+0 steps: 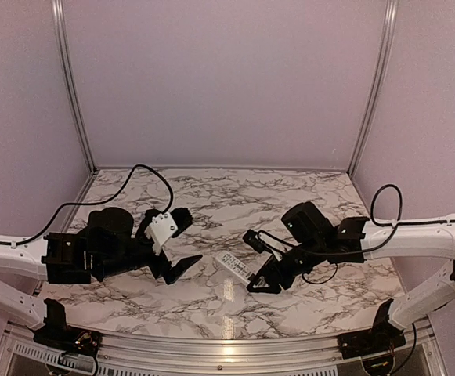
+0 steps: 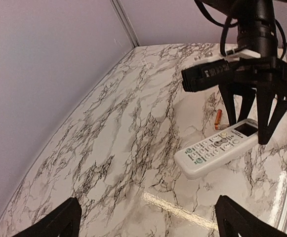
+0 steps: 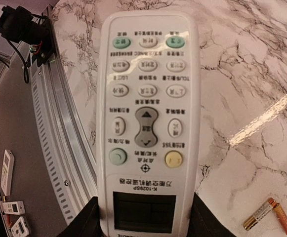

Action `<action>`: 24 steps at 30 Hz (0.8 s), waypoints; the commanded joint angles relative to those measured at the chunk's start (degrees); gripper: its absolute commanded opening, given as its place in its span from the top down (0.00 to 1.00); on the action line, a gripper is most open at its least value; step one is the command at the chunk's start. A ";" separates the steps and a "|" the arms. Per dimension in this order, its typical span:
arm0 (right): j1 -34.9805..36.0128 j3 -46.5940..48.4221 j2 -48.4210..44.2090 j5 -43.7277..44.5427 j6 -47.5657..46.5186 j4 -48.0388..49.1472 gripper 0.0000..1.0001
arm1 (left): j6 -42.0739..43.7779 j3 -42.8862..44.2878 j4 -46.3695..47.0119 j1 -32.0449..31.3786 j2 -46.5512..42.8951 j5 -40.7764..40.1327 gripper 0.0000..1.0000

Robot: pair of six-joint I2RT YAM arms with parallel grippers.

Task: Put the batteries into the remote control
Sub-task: Pick up the remote control from the center of the board, then pass from the right arm to the left

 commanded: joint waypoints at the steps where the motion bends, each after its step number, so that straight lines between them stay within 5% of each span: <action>1: -1.01 -1.29 -3.55 -6.96 1.86 0.39 0.71 | 17.20 1.26 -8.96 -6.13 6.60 -8.86 0.01; 11: -0.94 -2.65 -3.09 -15.64 1.28 -0.40 0.70 | 29.90 5.01 -9.98 -16.86 12.39 -12.53 0.05; 18: -0.28 -1.93 -1.88 -18.21 1.01 -0.44 0.71 | 34.75 8.25 -9.32 -17.45 16.67 -11.28 0.10; 24: 1.13 -0.82 -0.30 -18.79 0.70 -1.25 0.72 | 37.77 12.16 -10.37 -17.46 21.91 -11.50 0.25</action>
